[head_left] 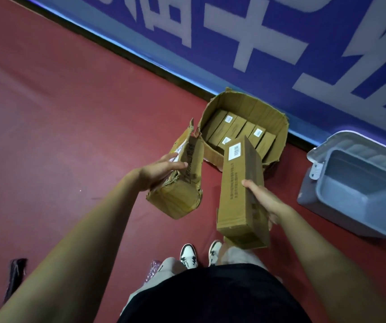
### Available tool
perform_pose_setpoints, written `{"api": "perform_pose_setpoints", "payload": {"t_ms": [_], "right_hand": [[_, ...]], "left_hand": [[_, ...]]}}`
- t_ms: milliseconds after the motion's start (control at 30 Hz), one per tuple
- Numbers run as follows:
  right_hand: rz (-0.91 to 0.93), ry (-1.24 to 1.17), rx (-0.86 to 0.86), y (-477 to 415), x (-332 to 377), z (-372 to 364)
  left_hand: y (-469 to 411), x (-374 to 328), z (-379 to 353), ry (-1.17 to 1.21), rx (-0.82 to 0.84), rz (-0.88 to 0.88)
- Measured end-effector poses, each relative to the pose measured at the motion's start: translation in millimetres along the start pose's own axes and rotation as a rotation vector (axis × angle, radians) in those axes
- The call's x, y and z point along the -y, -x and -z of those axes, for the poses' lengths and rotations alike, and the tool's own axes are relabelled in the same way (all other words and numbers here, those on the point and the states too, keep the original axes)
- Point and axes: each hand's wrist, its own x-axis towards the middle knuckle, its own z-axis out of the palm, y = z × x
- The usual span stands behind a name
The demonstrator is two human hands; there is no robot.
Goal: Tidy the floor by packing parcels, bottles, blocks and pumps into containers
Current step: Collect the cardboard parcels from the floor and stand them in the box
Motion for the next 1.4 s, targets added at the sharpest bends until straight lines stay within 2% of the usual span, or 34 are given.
{"api": "perform_pose_setpoints", "payload": {"t_ms": [267,467,700,867,1133,1333,1400], "right_hand": [[-0.081,-0.068,-0.098,-78.3,41.9,84.4],[-0.089,-0.11,-0.072,-117.6,86.2,144.3],[-0.106,-0.108,-0.108,-162.7,130.5,185.9],[-0.15,-0.139,-0.123,-208.9,162.1,194.4],[-0.186,-0.222,-0.154,-326.1,210.2,178.0],[-0.153,-0.323,-0.124,-434.4,217.9,146.8],[-0.2,-0.4,-0.118,-478.7,217.6,135.1]], "left_hand": [[-107.3,-93.3,-17.8,-0.12,0.056,0.064],[-176.7,-161.7,-43.8,-0.255,0.073,0.111],[-264.0,-212.6,-46.8,-0.473,-0.133,0.188],[-322.4,-227.8,-37.5,-0.465,-0.148,0.197],[-450.1,-238.1,-7.5,-0.559,-0.046,0.197],[-561.7,-209.9,18.0,-0.649,-0.128,0.199],[-599.4,-196.1,22.6,-0.708,-0.134,0.186]]}}
